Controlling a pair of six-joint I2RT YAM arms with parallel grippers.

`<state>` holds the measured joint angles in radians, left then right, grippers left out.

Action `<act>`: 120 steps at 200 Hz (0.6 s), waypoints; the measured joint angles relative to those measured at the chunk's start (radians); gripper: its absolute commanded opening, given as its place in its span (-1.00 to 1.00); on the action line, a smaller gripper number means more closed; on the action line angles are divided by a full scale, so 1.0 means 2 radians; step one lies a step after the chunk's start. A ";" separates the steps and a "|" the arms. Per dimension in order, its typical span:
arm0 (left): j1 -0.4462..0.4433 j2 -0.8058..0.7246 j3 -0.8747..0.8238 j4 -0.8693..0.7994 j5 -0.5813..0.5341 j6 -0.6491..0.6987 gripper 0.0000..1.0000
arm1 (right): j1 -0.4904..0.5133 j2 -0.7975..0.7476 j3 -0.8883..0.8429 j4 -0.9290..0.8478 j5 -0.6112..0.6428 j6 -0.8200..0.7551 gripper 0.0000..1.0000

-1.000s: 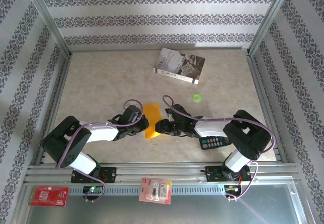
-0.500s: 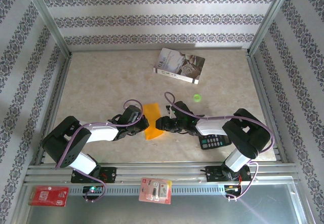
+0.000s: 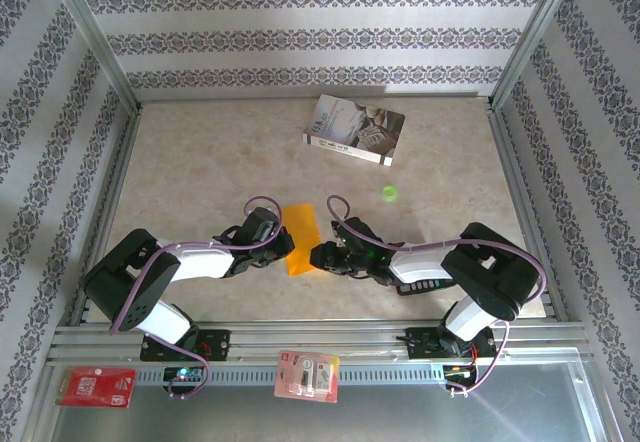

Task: Fold a paper plane with a square sheet of paper (pick it up from the middle)
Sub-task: Turn over the paper at the center of the table.

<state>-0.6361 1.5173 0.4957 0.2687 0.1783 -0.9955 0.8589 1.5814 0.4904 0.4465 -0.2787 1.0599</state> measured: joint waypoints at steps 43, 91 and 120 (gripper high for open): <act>0.000 0.000 0.000 0.000 0.000 0.000 -1.00 | 0.002 -0.015 -0.012 0.000 0.029 0.016 -0.61; 0.000 0.000 0.000 0.000 0.000 0.000 -1.00 | 0.005 -0.015 -0.012 0.000 0.038 0.021 -0.96; 0.000 -0.008 0.001 -0.006 0.005 0.002 -0.30 | 0.004 -0.016 -0.012 -0.004 0.040 0.014 -1.00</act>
<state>-0.6357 1.5009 0.4969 0.2558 0.1875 -0.9913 0.8677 1.5486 0.4664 0.4385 -0.1982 1.0889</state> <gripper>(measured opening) 0.203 0.051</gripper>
